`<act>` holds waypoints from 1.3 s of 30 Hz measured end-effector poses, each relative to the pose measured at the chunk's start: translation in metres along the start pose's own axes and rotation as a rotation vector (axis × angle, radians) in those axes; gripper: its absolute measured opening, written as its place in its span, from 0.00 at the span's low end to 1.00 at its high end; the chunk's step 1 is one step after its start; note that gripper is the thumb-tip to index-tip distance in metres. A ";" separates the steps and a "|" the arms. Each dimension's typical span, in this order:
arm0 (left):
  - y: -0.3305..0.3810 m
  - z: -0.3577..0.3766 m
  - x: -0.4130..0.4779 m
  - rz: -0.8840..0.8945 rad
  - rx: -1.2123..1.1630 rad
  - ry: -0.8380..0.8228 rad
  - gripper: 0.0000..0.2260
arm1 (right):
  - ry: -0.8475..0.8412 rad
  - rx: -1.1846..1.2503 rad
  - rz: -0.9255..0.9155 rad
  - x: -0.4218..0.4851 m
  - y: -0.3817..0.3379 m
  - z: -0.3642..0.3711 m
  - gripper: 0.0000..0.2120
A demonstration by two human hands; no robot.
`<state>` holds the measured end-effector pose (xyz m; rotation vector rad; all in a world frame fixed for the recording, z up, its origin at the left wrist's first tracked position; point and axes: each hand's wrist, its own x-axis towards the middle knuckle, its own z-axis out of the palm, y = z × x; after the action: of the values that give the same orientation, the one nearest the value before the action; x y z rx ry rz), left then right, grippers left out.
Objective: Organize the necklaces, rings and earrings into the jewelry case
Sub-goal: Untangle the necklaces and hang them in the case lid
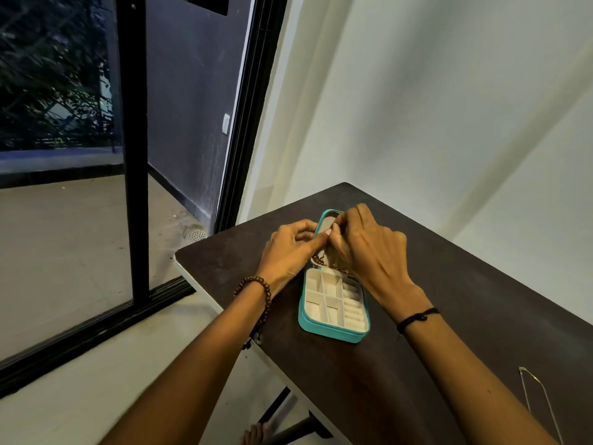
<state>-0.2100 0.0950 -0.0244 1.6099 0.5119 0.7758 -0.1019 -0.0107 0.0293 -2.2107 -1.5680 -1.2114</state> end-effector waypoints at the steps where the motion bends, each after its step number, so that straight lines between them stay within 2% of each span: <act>1: 0.000 0.000 0.000 0.004 0.007 -0.002 0.11 | 0.013 0.001 0.003 -0.001 -0.001 0.001 0.13; 7: 0.002 0.000 0.000 0.013 0.035 0.002 0.11 | 0.044 0.010 0.043 -0.003 -0.003 -0.002 0.11; 17: 0.004 0.000 -0.002 -0.012 -0.011 -0.015 0.10 | 0.012 0.179 0.096 -0.001 -0.004 -0.013 0.05; 24: 0.009 -0.001 -0.003 -0.043 0.038 0.000 0.11 | -0.117 0.241 0.159 -0.019 -0.011 -0.020 0.06; 31: 0.015 0.001 -0.011 -0.055 0.041 0.046 0.18 | -0.314 0.255 0.161 -0.045 -0.026 -0.043 0.09; 36: 0.018 0.003 -0.026 -0.054 0.004 0.169 0.18 | -0.420 0.263 0.180 -0.069 -0.032 -0.056 0.12; 39: 0.019 0.007 -0.040 -0.064 0.090 0.240 0.20 | -0.419 0.282 0.200 -0.080 -0.032 -0.063 0.13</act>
<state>-0.2342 0.0584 -0.0142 1.5829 0.7759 0.9142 -0.1707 -0.0885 0.0057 -2.4548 -1.4866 -0.4570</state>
